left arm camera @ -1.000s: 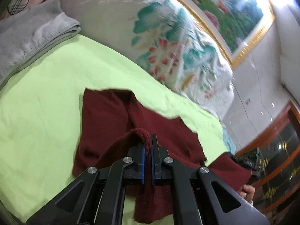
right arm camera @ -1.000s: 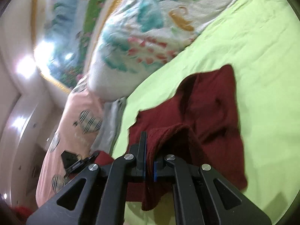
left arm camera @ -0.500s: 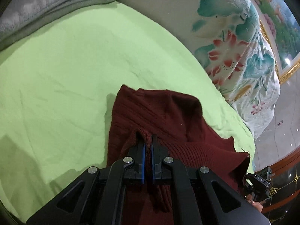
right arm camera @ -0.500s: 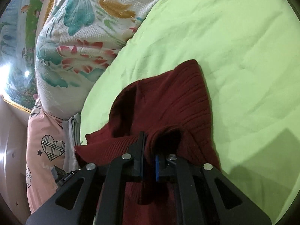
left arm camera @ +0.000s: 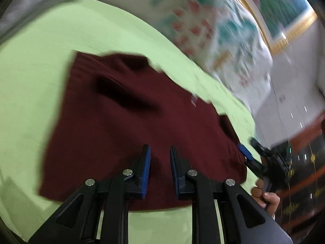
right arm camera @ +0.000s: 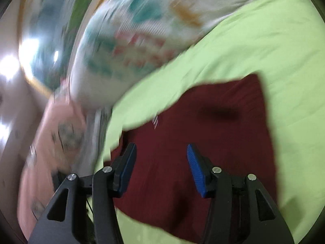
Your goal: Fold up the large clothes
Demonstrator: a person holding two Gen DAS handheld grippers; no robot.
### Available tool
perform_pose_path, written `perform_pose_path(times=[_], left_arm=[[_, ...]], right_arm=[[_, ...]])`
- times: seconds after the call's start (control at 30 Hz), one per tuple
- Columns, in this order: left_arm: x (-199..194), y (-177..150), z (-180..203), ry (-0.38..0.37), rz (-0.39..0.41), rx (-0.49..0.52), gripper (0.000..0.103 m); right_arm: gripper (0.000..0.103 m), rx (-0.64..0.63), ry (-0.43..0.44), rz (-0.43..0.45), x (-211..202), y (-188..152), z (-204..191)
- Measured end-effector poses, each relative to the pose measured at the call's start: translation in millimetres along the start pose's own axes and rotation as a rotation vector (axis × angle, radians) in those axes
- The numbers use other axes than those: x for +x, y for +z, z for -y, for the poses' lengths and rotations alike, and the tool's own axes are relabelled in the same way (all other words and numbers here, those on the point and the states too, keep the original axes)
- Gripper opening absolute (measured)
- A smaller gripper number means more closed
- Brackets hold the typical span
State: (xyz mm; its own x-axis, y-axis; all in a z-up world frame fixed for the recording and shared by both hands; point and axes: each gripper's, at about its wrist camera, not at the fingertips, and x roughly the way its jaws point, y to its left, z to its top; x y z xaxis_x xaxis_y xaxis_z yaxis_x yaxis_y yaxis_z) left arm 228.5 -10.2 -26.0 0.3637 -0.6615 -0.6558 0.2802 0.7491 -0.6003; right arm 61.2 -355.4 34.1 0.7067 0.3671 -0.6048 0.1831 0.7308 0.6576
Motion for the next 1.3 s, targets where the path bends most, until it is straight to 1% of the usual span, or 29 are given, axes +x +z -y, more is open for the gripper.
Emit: perform_pose_path(times=[0.03, 0.1, 0.13, 0.2, 0.23, 0.3, 0.33, 0.4, 0.47, 0.5, 0.53, 0.6, 0.67, 0.73, 0.77, 0.83, 0.87, 0.9, 0.97, 1.03, 1.07, 1.1, 1.13, 1.2, 1.3], left_arm=[[10.2, 1.2, 6.9, 0.021, -0.011, 0.019, 0.020], [23.8, 11.5, 7.8, 0.053, -0.015, 0.031, 0.020], [28.9, 18.0, 4.5, 0.073, -0.009, 0.030, 0.020], [37.2, 34.9, -6.8, 0.135, 0.011, 0.019, 0.022], [42.3, 48.8, -18.3, 0.193, 0.034, 0.004, 0.022], [43.4, 69.8, -41.4, 0.240, 0.074, -0.043, 0.020], [43.8, 78.8, -52.7, 0.242, 0.094, -0.075, 0.019], [41.2, 90.6, -72.9, 0.236, 0.132, -0.140, 0.015], [41.4, 96.4, -85.5, 0.208, 0.148, -0.186, 0.014], [41.2, 96.2, -90.5, 0.199, 0.158, -0.207, 0.012], [40.6, 94.9, -92.8, 0.196, 0.164, -0.213, 0.011], [41.2, 91.0, -91.1, 0.205, 0.165, -0.210, 0.010], [39.7, 89.2, -83.7, 0.234, 0.154, -0.180, 0.010], [33.0, 87.2, -73.6, 0.267, 0.138, -0.149, 0.010], [27.7, 81.0, -65.4, 0.265, 0.135, -0.134, 0.011], [13.3, 65.1, -55.9, 0.251, 0.131, -0.115, 0.020], [5.3, 53.4, -49.3, 0.241, 0.129, -0.106, 0.028], [-1.5, 42.4, -44.1, 0.232, 0.126, -0.099, 0.032], [-15.8, 18.2, -35.8, 0.207, 0.124, -0.087, 0.033], [-32.4, -9.6, -33.4, 0.187, 0.124, -0.091, 0.036], [-38.4, -20.4, -34.4, 0.183, 0.127, -0.101, 0.037], [-45.5, -34.0, -38.0, 0.178, 0.123, -0.125, 0.037], [-50.0, -42.0, -41.2, 0.173, 0.116, -0.140, 0.037], [-59.1, -61.4, -50.9, 0.159, 0.096, -0.184, 0.037], [-65.3, -86.2, -61.5, 0.162, 0.074, -0.229, 0.037]], right_arm=[[0.054, -0.068, -0.044, -0.047, 14.4, -7.1, -12.3], [0.054, -0.165, -0.123, -0.089, 32.5, -13.0, -25.2], [0.054, -0.191, -0.150, -0.099, 39.6, -12.2, -27.5], [0.054, -0.200, -0.180, -0.101, 49.5, -3.6, -24.3], [0.054, -0.198, -0.191, -0.093, 51.0, 0.6, -21.2], [0.054, -0.191, -0.252, -0.056, 55.3, 15.7, -9.5], [0.054, -0.169, -0.279, -0.034, 57.2, 25.6, 1.0], [0.054, -0.123, -0.298, -0.009, 59.1, 36.8, 18.8], [0.053, -0.089, -0.297, 0.006, 59.5, 39.4, 32.2], [0.053, -0.076, -0.297, 0.007, 61.0, 39.7, 36.6], [0.052, -0.060, -0.293, 0.011, 62.7, 38.5, 41.4], [0.053, -0.069, -0.298, 0.021, 62.5, 39.3, 38.5], [0.053, -0.081, -0.311, 0.013, 63.9, 39.6, 35.4], [0.053, -0.074, -0.306, 0.020, 58.8, 38.3, 31.7], [0.053, -0.069, -0.302, 0.028, 55.9, 37.0, 29.1], [0.053, -0.053, -0.272, 0.055, 43.3, 30.2, 20.9], [0.053, -0.050, -0.251, 0.068, 36.5, 25.8, 16.9], [0.053, -0.047, -0.230, 0.080, 30.1, 20.8, 12.7], [0.053, -0.039, -0.181, 0.103, 15.0, 4.4, 2.1], [0.052, -0.033, -0.155, 0.117, 5.6, -9.1, -3.4], [0.050, -0.026, -0.143, 0.120, 0.6, -18.6, -5.9], [0.040, -0.018, -0.134, 0.119, -2.0, -25.5, -7.3], [0.031, -0.010, -0.127, 0.112, -3.9, -33.9, -8.6], [0.028, -0.007, -0.124, 0.084, -1.8, -49.3, -13.6], [0.027, -0.032, -0.129, 0.049, 8.2, -61.2, -27.2]])
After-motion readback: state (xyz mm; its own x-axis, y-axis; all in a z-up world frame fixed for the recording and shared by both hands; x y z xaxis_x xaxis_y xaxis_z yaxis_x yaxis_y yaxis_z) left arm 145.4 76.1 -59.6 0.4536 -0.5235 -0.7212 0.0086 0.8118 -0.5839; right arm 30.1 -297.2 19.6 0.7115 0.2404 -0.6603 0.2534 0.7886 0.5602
